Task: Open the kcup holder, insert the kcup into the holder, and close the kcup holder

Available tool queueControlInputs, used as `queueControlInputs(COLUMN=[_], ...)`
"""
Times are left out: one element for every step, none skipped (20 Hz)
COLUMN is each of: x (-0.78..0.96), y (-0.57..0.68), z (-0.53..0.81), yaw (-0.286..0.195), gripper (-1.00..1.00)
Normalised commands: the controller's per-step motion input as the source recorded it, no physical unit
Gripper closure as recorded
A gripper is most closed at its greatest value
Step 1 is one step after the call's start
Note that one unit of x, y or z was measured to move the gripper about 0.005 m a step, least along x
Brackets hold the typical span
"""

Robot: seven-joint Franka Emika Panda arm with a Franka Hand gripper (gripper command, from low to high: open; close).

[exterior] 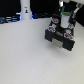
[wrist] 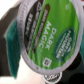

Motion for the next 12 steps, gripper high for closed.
queueControlInputs(x=[-0.39,-0.37,-0.37,-0.38,-0.39,-0.38,-0.44,-0.39,-0.37,-0.35,-0.39,-0.42], y=[0.41,0.41,0.39,0.39,0.38,0.37,0.38,0.35,0.30,0.25,0.25,0.27], z=[-0.01,0.00,-0.01,0.00,0.00,0.00,-0.03,-0.04,-0.03,-0.07,-0.07,-0.07], yaw=[0.111,0.103,0.103,0.103,0.103,0.102,0.110,0.108,0.109,0.112,0.109,0.106], gripper=[1.00,1.00,1.00,1.00,1.00,1.00,1.00,1.00,1.00,1.00,1.00,1.00])
